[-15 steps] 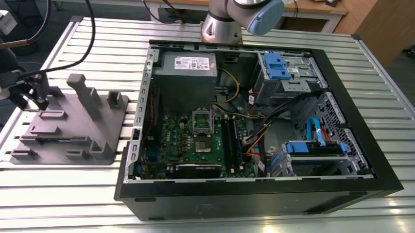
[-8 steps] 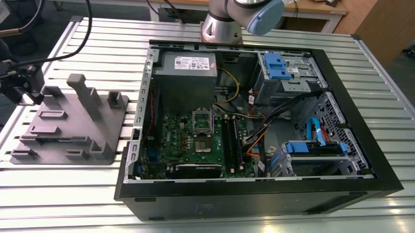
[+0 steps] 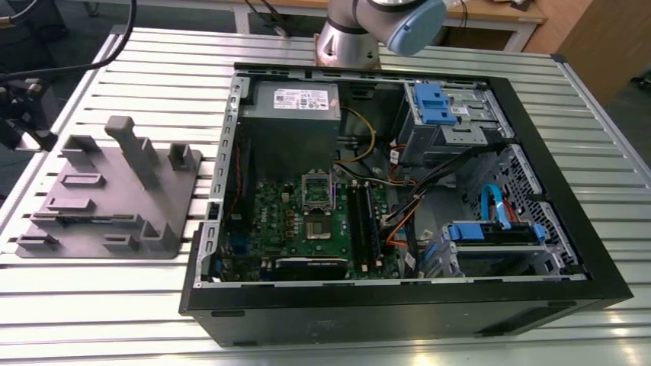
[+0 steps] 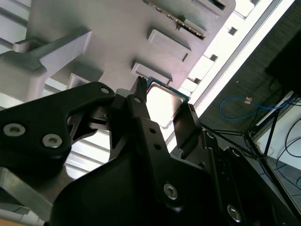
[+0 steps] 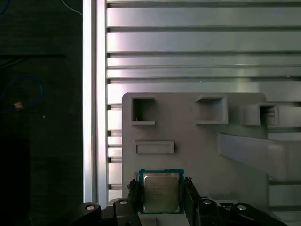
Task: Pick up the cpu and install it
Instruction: 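Pick up the cpu and move it towards the insertion slot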
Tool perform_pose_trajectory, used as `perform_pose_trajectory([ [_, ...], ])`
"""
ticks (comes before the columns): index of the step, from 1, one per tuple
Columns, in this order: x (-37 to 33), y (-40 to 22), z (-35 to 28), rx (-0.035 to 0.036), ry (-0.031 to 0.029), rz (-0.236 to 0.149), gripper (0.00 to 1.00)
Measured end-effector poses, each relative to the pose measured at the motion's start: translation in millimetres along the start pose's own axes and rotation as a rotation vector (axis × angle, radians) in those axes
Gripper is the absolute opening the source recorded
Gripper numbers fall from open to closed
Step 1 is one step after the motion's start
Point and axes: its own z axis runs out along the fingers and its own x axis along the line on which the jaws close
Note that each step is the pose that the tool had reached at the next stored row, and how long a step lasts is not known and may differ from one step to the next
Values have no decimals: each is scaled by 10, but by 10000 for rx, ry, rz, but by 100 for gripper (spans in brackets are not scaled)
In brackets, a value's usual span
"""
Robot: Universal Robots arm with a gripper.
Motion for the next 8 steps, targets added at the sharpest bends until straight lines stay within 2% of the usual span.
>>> perform_pose_trajectory([
  [5, -1, 6, -115, 0, 1, 0, 47],
  [8, -2, 6, -117, -2, -2, -1, 47],
])
